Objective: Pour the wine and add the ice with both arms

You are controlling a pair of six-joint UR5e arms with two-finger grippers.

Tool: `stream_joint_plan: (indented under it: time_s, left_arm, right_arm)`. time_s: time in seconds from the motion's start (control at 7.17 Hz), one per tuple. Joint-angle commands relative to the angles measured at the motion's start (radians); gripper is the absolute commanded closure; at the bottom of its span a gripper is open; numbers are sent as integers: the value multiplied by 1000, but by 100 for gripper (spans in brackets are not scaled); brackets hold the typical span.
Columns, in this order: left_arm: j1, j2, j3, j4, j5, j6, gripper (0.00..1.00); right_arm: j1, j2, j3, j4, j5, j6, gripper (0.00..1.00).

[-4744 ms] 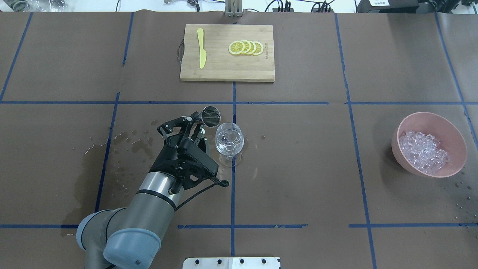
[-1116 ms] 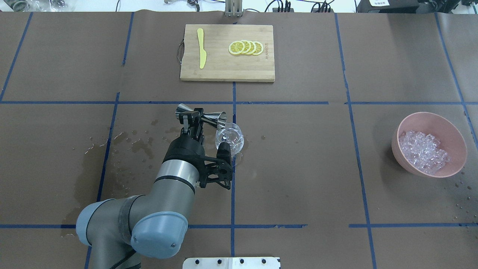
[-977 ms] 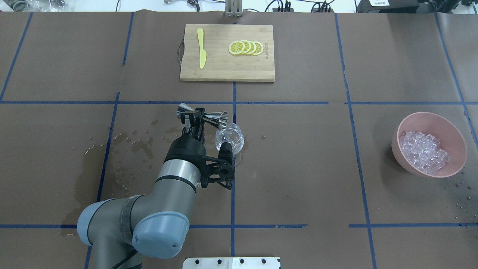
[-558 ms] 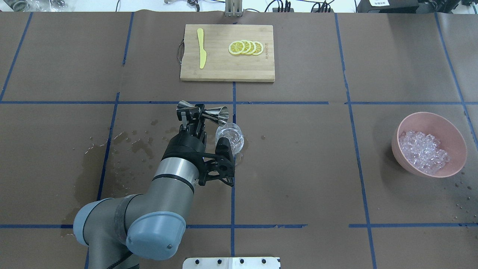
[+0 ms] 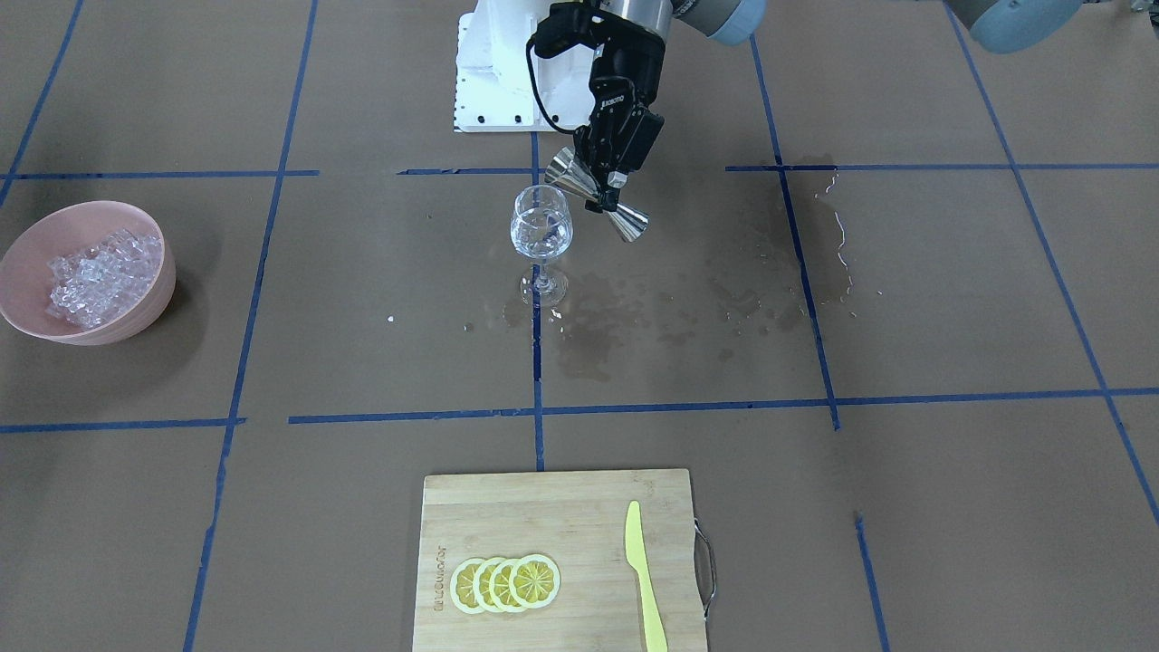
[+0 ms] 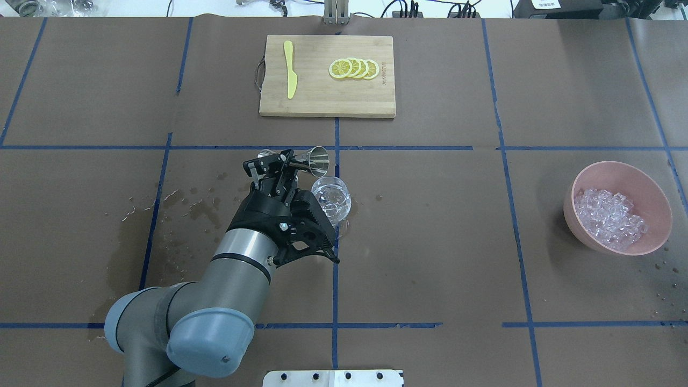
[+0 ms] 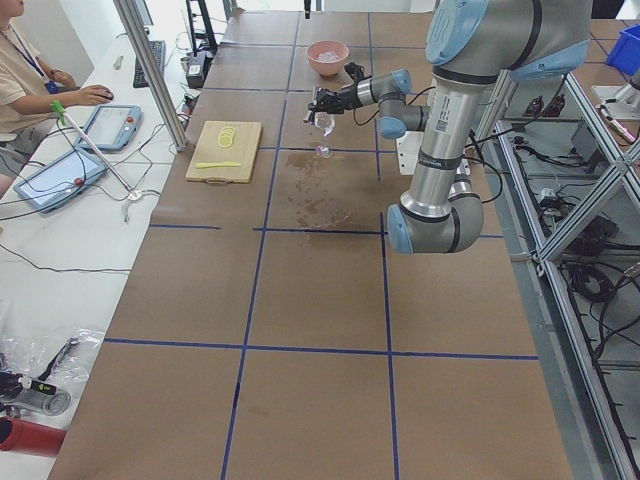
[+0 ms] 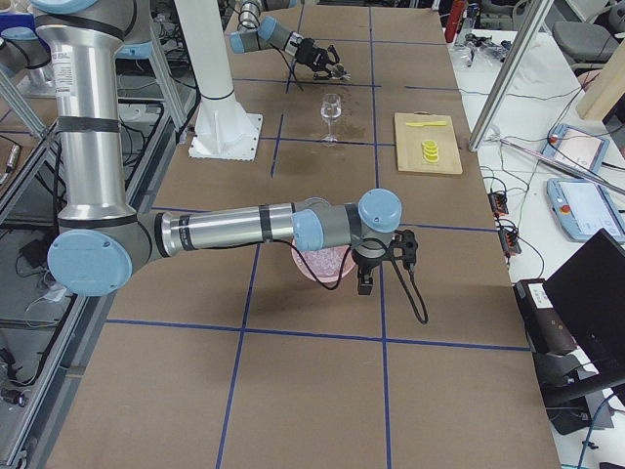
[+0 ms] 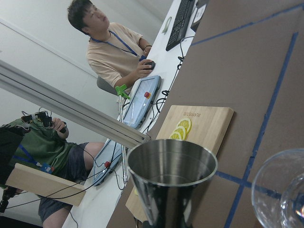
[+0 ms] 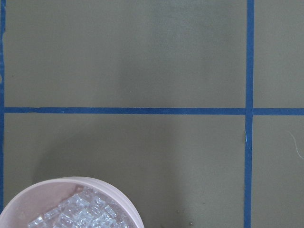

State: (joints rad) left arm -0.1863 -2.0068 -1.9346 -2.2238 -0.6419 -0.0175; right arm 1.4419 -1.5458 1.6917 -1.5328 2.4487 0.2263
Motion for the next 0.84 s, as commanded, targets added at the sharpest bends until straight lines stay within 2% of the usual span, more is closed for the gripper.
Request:
stream_joint_plan:
  time_s: [0.0, 0.14, 0.42, 0.56, 0.7]
  left_arm:
    - [-2, 197, 11, -422, -5, -130, 100]
    - [-2, 282, 52, -635, -18, -160, 100]
    - [-2, 458, 138, -910, -16, -394, 100]
    - [-2, 532, 211, -1077, -15, -432, 100]
    - [-2, 560, 317, -1202, -7, -505, 100]
  right_arm:
    - [-3, 4, 5, 3, -5, 5, 0]
    - [-3, 15, 3, 3, -8, 13, 0]
    - [-3, 16, 9, 5, -13, 13, 0]
    - [-8, 22, 14, 5, -28, 13, 0]
    - [-17, 24, 19, 5, -58, 13, 0]
